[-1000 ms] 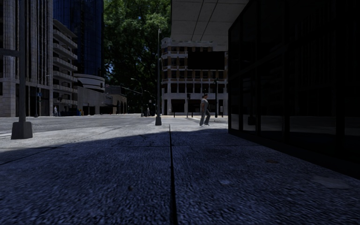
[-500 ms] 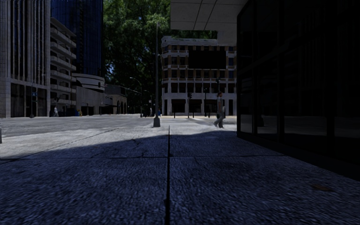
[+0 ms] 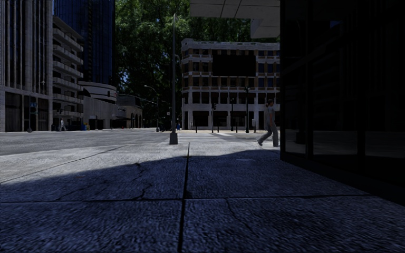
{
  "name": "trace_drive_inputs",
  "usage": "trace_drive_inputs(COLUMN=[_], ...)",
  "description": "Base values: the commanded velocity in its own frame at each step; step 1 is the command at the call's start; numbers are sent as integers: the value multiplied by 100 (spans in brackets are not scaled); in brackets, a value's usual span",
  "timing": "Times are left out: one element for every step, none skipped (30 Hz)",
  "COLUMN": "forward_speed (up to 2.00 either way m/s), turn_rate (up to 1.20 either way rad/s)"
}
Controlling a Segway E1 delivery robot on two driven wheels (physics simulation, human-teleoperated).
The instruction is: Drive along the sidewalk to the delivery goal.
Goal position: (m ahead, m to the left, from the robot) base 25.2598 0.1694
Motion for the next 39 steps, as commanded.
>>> trace_drive_inputs(forward_speed=[200,200,200,200,200,200,200,200,200,200,200,200,200,200,200,200,200,200,200,200,200,200,200,200,200,200,200,200,200,200,200,200,200,200,200,200,200,200,200], turn_rate=[0,0,0,0,0,0,0,0,0,0,0,0,0,0,0,0,0,0,0,0,0,0,0,0,0,0,0,0,0,0,0,0,0,0,0,0,0,0,0])
